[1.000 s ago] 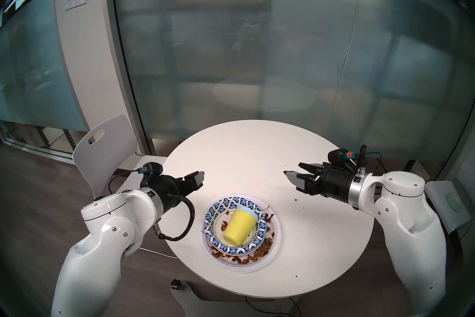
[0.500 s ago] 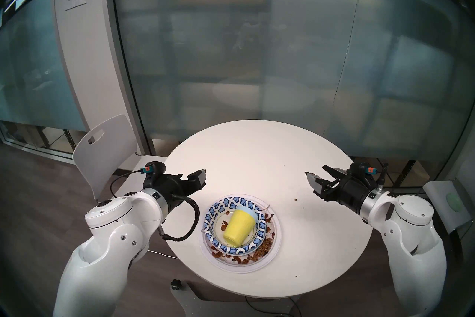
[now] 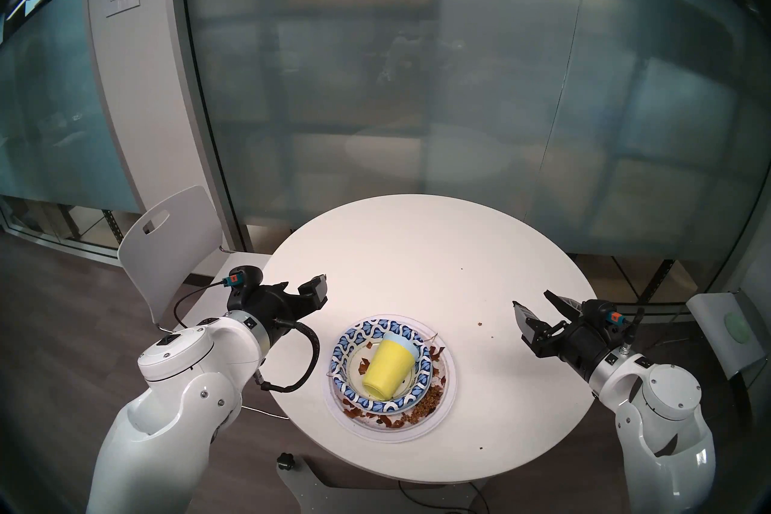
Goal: Stack the plates into one stack
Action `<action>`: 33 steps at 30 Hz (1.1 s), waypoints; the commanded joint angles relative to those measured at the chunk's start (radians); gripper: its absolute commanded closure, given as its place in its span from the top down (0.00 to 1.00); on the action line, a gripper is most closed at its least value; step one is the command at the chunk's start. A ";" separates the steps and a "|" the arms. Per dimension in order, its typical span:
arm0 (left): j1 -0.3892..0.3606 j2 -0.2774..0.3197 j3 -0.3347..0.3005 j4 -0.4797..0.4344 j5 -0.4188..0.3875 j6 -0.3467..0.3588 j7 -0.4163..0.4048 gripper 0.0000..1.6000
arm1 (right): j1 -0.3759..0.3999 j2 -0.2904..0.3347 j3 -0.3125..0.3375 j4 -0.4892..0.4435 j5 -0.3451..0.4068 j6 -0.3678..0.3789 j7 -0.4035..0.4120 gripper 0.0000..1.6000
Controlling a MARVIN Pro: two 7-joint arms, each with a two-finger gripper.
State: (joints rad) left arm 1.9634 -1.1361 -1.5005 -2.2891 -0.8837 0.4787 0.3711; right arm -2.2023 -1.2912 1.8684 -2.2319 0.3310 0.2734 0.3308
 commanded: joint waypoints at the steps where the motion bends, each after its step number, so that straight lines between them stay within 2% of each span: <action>1: -0.003 -0.003 0.003 -0.007 0.017 -0.035 -0.017 1.00 | -0.030 -0.078 0.006 0.003 -0.016 -0.123 0.037 1.00; 4: -0.002 -0.003 0.003 -0.006 0.024 -0.039 -0.018 1.00 | -0.031 -0.097 0.001 0.011 -0.014 -0.163 0.040 1.00; 5: 0.000 -0.002 0.002 -0.005 0.027 -0.042 -0.022 1.00 | -0.034 -0.099 -0.001 0.020 -0.015 -0.197 0.044 1.00; 9: 0.001 -0.004 0.002 -0.005 0.030 -0.044 -0.024 1.00 | -0.037 -0.099 -0.004 0.030 -0.013 -0.237 0.047 1.00; 33: 0.003 -0.015 -0.002 -0.004 0.043 -0.041 -0.036 1.00 | -0.034 -0.112 -0.001 0.039 -0.018 -0.259 0.063 1.00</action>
State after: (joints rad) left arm 1.9685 -1.1475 -1.5003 -2.2755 -0.8376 0.4434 0.3383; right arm -2.2433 -1.4001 1.8633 -2.1768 0.3125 0.0290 0.3957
